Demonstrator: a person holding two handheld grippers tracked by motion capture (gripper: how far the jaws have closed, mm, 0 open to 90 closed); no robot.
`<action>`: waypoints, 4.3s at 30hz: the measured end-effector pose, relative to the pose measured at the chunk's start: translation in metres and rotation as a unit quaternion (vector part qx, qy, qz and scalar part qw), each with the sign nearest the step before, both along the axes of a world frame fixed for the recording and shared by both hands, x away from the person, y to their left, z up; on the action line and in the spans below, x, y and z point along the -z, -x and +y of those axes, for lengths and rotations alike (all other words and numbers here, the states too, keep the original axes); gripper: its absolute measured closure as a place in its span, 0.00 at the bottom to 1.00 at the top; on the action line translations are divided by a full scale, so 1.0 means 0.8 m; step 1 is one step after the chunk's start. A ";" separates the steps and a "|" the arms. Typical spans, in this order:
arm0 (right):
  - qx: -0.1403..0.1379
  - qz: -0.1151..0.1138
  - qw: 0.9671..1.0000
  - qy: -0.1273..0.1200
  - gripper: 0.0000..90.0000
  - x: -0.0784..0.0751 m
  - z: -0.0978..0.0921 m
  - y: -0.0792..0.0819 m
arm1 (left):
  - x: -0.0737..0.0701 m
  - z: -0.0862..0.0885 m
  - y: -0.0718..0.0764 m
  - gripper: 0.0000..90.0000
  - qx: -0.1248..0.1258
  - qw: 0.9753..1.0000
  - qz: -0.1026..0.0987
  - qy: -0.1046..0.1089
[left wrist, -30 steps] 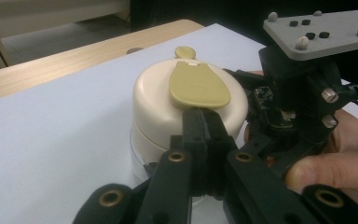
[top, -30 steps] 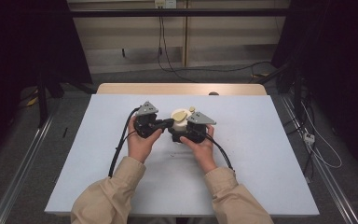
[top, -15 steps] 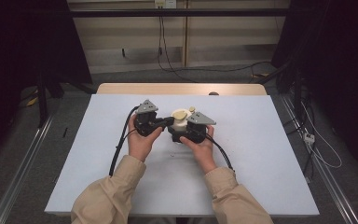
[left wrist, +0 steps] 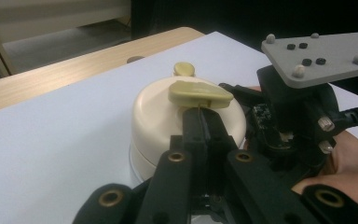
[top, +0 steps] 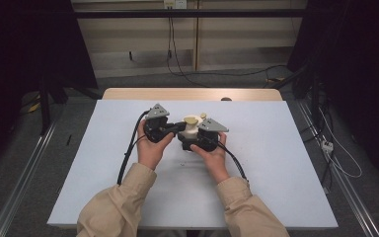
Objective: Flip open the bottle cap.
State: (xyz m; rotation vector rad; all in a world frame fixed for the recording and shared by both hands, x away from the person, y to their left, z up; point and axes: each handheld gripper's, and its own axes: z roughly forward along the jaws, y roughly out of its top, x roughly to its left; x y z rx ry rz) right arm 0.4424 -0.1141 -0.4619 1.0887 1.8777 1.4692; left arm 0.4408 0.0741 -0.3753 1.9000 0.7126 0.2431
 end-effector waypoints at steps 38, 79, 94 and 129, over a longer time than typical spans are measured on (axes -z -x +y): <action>0.000 0.001 1.000 0.002 0.07 -0.001 0.000 0.000 | -0.007 -0.009 -0.009 1.00 -0.006 1.000 -0.003 0.004; 0.000 0.002 1.000 0.003 0.07 -0.001 0.000 0.000 | -0.013 -0.019 -0.019 1.00 -0.012 1.000 -0.007 0.006; 0.001 0.002 1.000 0.004 0.07 -0.001 0.000 0.000 | -0.017 -0.023 -0.021 1.00 -0.011 1.000 -0.005 0.007; 0.001 0.005 1.000 0.004 0.07 -0.002 0.000 0.000 | -0.020 -0.034 -0.025 1.00 -0.007 1.000 -0.010 0.008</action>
